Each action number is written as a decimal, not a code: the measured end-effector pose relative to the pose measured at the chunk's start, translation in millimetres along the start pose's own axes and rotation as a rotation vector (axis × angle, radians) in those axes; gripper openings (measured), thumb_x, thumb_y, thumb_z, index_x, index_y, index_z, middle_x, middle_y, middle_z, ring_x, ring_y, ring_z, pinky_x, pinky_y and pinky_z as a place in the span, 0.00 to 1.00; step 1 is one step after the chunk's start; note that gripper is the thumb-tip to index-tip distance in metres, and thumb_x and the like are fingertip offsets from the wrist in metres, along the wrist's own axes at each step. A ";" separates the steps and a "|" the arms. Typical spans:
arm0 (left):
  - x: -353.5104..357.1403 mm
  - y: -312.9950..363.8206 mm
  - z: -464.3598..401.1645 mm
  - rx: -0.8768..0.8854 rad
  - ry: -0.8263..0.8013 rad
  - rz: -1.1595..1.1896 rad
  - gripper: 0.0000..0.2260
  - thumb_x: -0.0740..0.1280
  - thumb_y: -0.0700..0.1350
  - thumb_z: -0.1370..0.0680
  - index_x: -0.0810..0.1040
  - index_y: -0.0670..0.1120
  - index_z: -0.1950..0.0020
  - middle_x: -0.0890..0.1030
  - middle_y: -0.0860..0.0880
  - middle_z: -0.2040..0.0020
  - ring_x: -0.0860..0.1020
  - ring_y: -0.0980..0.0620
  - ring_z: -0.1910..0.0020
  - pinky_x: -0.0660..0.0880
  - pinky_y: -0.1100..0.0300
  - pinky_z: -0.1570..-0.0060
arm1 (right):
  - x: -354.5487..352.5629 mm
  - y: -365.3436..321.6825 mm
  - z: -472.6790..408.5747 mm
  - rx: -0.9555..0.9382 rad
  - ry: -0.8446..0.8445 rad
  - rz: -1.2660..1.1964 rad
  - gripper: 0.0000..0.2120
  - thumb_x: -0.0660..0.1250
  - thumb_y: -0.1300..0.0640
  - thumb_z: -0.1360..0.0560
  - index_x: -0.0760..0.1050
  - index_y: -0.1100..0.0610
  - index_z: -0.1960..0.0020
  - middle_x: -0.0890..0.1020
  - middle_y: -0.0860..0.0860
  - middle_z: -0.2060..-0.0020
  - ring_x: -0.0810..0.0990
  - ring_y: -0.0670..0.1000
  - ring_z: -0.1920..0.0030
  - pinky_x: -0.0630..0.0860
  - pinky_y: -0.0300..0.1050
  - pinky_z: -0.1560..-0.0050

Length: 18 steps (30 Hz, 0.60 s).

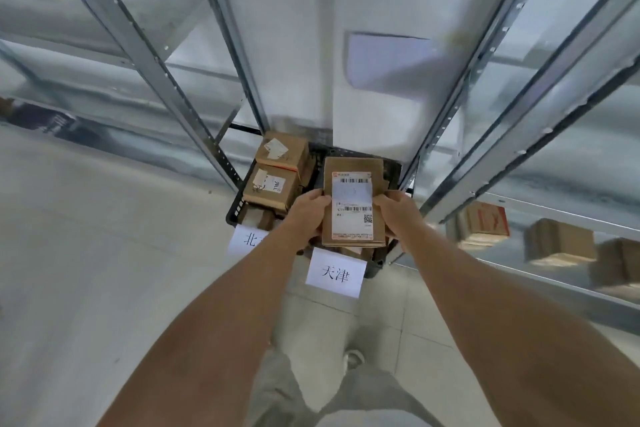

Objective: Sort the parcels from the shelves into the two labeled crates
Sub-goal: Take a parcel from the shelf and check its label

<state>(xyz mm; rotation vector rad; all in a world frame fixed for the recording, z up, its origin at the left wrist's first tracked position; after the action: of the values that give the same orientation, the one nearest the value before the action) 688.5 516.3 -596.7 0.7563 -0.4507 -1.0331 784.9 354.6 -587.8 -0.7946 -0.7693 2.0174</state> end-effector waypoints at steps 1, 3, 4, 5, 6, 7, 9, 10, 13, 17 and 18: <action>-9.1 3.5 -8.9 -0.001 -0.004 0.010 0.11 0.58 0.43 0.16 0.78 0.48 0.38 0.84 0.43 0.45 0.82 0.43 0.45 0.79 0.41 0.41 | 10.5 -4.8 -5.4 -0.013 0.006 0.000 0.07 0.62 0.56 0.20 0.77 0.48 0.47 0.84 0.55 0.47 0.82 0.58 0.45 0.78 0.60 0.39; -35.3 11.1 -34.6 -0.005 -0.004 0.004 0.13 0.60 0.43 0.16 0.75 0.47 0.32 0.84 0.44 0.43 0.82 0.43 0.44 0.78 0.41 0.40 | 39.9 -13.0 -21.4 -0.028 0.013 -0.014 0.17 0.63 0.56 0.21 0.75 0.51 0.33 0.82 0.55 0.42 0.81 0.57 0.43 0.78 0.58 0.38; -49.9 15.3 -49.5 -0.002 0.001 -0.007 0.15 0.61 0.44 0.16 0.74 0.48 0.30 0.84 0.45 0.43 0.82 0.43 0.44 0.78 0.41 0.40 | 55.8 -18.7 -28.3 -0.036 0.022 -0.032 0.20 0.62 0.57 0.21 0.72 0.51 0.29 0.81 0.54 0.41 0.81 0.57 0.43 0.79 0.57 0.39; -65.6 18.4 -64.0 0.003 0.009 -0.032 0.14 0.62 0.45 0.17 0.74 0.48 0.31 0.84 0.46 0.43 0.82 0.44 0.44 0.79 0.42 0.41 | 72.5 -23.1 -34.9 -0.040 0.031 -0.056 0.20 0.62 0.57 0.20 0.71 0.50 0.28 0.81 0.53 0.43 0.82 0.56 0.44 0.79 0.55 0.40; -80.9 22.2 -77.2 0.010 0.012 -0.059 0.12 0.63 0.45 0.17 0.74 0.49 0.33 0.84 0.47 0.43 0.82 0.45 0.45 0.79 0.45 0.44 | 88.9 -25.9 -43.0 -0.032 0.041 -0.080 0.20 0.61 0.58 0.19 0.69 0.50 0.27 0.81 0.52 0.46 0.82 0.56 0.45 0.80 0.54 0.42; -95.2 26.8 -89.5 0.020 0.012 -0.074 0.09 0.63 0.45 0.17 0.74 0.51 0.37 0.83 0.48 0.43 0.81 0.46 0.46 0.80 0.48 0.47 | 105.1 -30.6 -50.8 -0.032 0.048 -0.097 0.21 0.61 0.59 0.18 0.68 0.50 0.27 0.81 0.51 0.49 0.81 0.55 0.47 0.80 0.52 0.44; -121.7 30.8 -115.8 0.034 -0.002 -0.085 0.08 0.65 0.44 0.18 0.75 0.53 0.39 0.83 0.47 0.41 0.81 0.46 0.44 0.80 0.50 0.49 | 136.4 -37.5 -69.1 -0.034 0.062 -0.097 0.21 0.62 0.59 0.18 0.67 0.51 0.26 0.81 0.52 0.48 0.81 0.54 0.48 0.81 0.52 0.46; -132.7 32.3 -127.9 0.039 -0.019 -0.085 0.09 0.66 0.44 0.18 0.75 0.52 0.38 0.82 0.47 0.40 0.81 0.45 0.43 0.80 0.49 0.50 | 149.3 -38.7 -79.7 -0.038 0.079 -0.082 0.22 0.63 0.58 0.19 0.66 0.53 0.26 0.81 0.53 0.46 0.81 0.54 0.48 0.82 0.52 0.47; -160.0 30.0 -160.6 0.033 -0.037 -0.076 0.12 0.67 0.44 0.19 0.73 0.54 0.36 0.82 0.50 0.43 0.81 0.46 0.45 0.77 0.57 0.62 | 179.5 -34.2 -110.6 -0.031 0.115 -0.057 0.22 0.66 0.56 0.20 0.67 0.57 0.28 0.80 0.54 0.44 0.81 0.51 0.49 0.79 0.43 0.56; -182.7 3.0 -212.5 0.003 -0.052 -0.071 0.10 0.71 0.48 0.21 0.77 0.56 0.42 0.83 0.51 0.45 0.82 0.43 0.42 0.81 0.50 0.55 | 210.8 -9.3 -149.8 -0.019 0.136 -0.086 0.21 0.68 0.54 0.21 0.67 0.54 0.30 0.78 0.52 0.42 0.80 0.50 0.47 0.80 0.46 0.49; -186.5 -6.7 -227.5 0.007 -0.048 -0.071 0.14 0.72 0.48 0.22 0.76 0.55 0.36 0.83 0.51 0.44 0.82 0.43 0.43 0.81 0.50 0.55 | 218.0 -0.9 -160.2 -0.020 0.129 -0.118 0.22 0.68 0.55 0.20 0.67 0.52 0.29 0.78 0.50 0.42 0.79 0.48 0.48 0.79 0.44 0.52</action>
<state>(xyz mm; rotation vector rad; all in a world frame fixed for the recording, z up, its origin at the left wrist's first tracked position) 749.2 758.8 -751.9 0.7594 -0.4719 -1.1183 804.2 576.5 -741.3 -0.8622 -0.7452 1.8379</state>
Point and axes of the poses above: each hand's wrist, its own z-axis away from the middle knuckle, its own x-axis out of the palm, y = z × x, the point moved 9 cm from there along -z, towards the middle knuckle
